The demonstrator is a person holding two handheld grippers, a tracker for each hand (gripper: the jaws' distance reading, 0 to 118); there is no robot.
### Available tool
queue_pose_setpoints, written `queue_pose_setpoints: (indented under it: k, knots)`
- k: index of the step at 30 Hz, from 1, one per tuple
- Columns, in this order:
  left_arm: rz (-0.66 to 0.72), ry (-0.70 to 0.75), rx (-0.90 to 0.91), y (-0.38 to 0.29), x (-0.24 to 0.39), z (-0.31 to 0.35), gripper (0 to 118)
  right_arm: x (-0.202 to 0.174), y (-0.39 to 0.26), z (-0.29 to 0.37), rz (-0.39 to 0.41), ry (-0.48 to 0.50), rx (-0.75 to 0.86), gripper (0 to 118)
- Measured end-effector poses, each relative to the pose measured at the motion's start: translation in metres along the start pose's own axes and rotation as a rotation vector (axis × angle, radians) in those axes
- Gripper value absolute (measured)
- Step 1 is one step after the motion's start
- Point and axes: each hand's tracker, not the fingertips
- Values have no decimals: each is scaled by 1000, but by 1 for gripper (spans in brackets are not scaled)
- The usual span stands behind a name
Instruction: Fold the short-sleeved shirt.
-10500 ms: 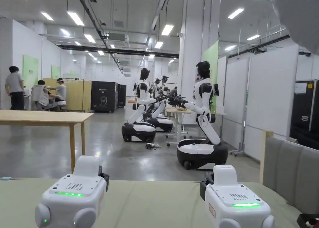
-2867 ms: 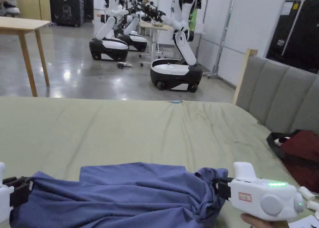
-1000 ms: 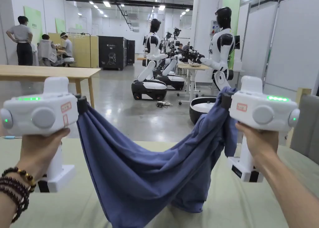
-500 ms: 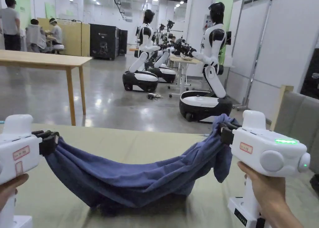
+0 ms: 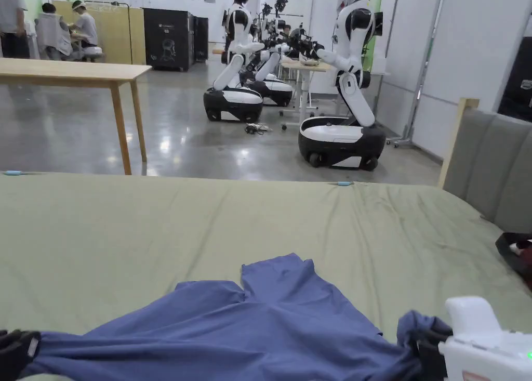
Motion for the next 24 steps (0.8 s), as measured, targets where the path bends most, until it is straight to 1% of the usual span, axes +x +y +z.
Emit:
queue_pose_setpoints:
  k: [2,3,6,8,13,14,15,16,17,18,19,20,21,22,23,24]
  knots:
    - [-4,19,-58,-18,-3,4,6,-2,-20,-4,30,9,-101,4]
    - [-21,25,-86,-26,-4,4,6,-2,-29,-8,46,13,-155,4]
    - [-90,44,-163,-46,-5,-3,6,-5,-49,-18,90,10,-250,4]
    - [-96,39,-189,-55,-7,-11,6,-4,-58,-28,71,21,-301,4]
    - [-39,31,-206,-70,-18,-25,6,-5,-66,-39,64,6,-301,5]
    - [-29,27,-209,-71,-19,-27,6,-4,-67,-38,56,4,-293,7]
    - [-24,23,-206,-71,-20,-28,10,-3,-66,-38,51,2,-275,24]
    - [-24,22,-196,-72,-20,-26,22,-2,-65,-36,46,-6,-251,58]
    - [-27,16,-187,-71,-19,-25,56,0,-65,-33,24,-5,-220,96]
    - [-31,23,-179,-70,-19,-23,71,4,-65,-29,4,4,-212,108]
    - [-29,25,-178,-69,-19,-22,85,5,-65,-27,-12,21,-216,117]
    - [-23,18,-180,-70,-20,-20,100,6,-65,-18,-20,28,-194,118]
    - [64,-22,-102,-71,-22,-10,117,11,-67,-1,-41,48,-123,113]
    - [1,-42,-62,-62,-24,-3,115,16,-69,8,-61,55,-118,113]
    - [24,-38,-76,-59,-26,4,117,18,-70,24,-71,48,-105,113]
    - [38,-18,-70,-63,-15,10,117,20,-71,41,-74,50,-53,113]
